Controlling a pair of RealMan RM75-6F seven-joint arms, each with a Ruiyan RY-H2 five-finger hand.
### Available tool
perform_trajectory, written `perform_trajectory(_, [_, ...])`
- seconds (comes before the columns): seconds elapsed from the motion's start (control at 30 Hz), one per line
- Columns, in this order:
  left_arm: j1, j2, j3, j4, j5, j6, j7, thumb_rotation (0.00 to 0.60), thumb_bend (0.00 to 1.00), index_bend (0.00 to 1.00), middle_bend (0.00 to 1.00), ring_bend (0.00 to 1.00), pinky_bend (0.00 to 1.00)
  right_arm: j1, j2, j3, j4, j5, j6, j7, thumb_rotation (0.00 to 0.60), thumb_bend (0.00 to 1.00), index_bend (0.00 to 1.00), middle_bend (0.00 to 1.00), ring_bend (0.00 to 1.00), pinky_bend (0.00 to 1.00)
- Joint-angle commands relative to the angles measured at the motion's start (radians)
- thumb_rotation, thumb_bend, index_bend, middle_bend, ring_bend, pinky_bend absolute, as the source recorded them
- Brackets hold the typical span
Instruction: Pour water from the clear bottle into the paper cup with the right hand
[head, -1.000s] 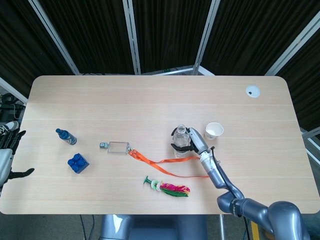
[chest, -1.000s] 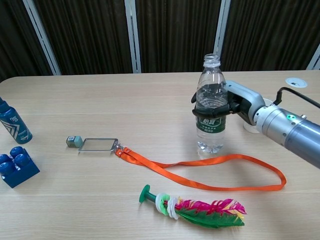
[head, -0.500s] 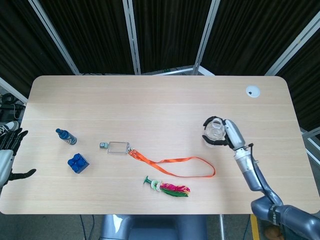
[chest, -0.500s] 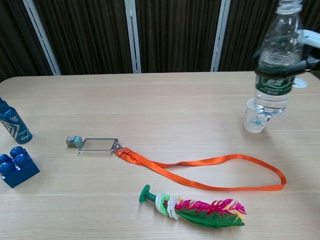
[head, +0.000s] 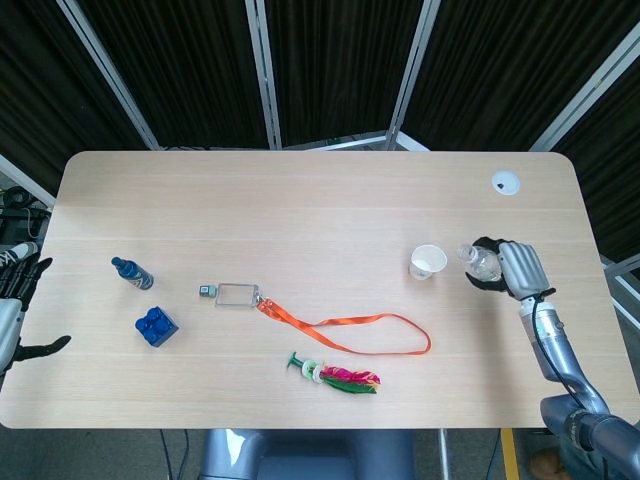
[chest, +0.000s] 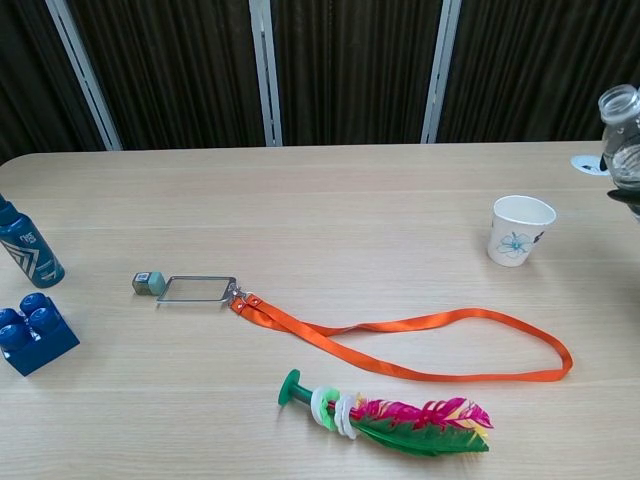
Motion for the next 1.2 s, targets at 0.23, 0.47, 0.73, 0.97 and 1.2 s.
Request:
perform_trajectory(0.23, [-0.001, -0.001, 0.0, 0.003, -0.009, -0.006, 0.002, 0.6, 0.04, 0.0, 0.0, 0.0, 0.0, 0.019, -0.078, 0.009, 0.115, 0.038, -0.047, -0.158, 0.6, 0.39, 0.47, 0.59, 0.55, 0.48])
perform_trajectory(0.47, [-0.003, -0.002, 0.001, 0.005, -0.013, -0.011, 0.006, 0.6, 0.04, 0.0, 0.0, 0.0, 0.0, 0.034, -0.116, 0.025, 0.177, 0.068, -0.076, -0.267, 0.6, 0.4, 0.48, 0.59, 0.55, 0.48])
perform_trajectory(0.73, [-0.005, -0.002, 0.002, 0.005, -0.016, -0.017, 0.008, 0.6, 0.03, 0.0, 0.0, 0.0, 0.0, 0.05, -0.153, 0.052, 0.188, 0.102, -0.087, -0.371, 0.6, 0.4, 0.48, 0.59, 0.56, 0.49])
perform_trajectory(0.97, [-0.004, -0.003, 0.001, 0.006, -0.02, -0.017, 0.01, 0.6, 0.04, 0.0, 0.0, 0.0, 0.0, 0.071, -0.17, 0.069, 0.2, 0.126, -0.121, -0.426, 0.6, 0.4, 0.48, 0.59, 0.56, 0.49])
perform_trajectory(1.2, [-0.009, -0.007, 0.0, 0.011, -0.028, -0.026, 0.014, 0.6, 0.04, 0.0, 0.0, 0.0, 0.0, 0.079, -0.181, 0.07, 0.222, 0.13, -0.138, -0.459, 0.6, 0.4, 0.48, 0.59, 0.56, 0.49])
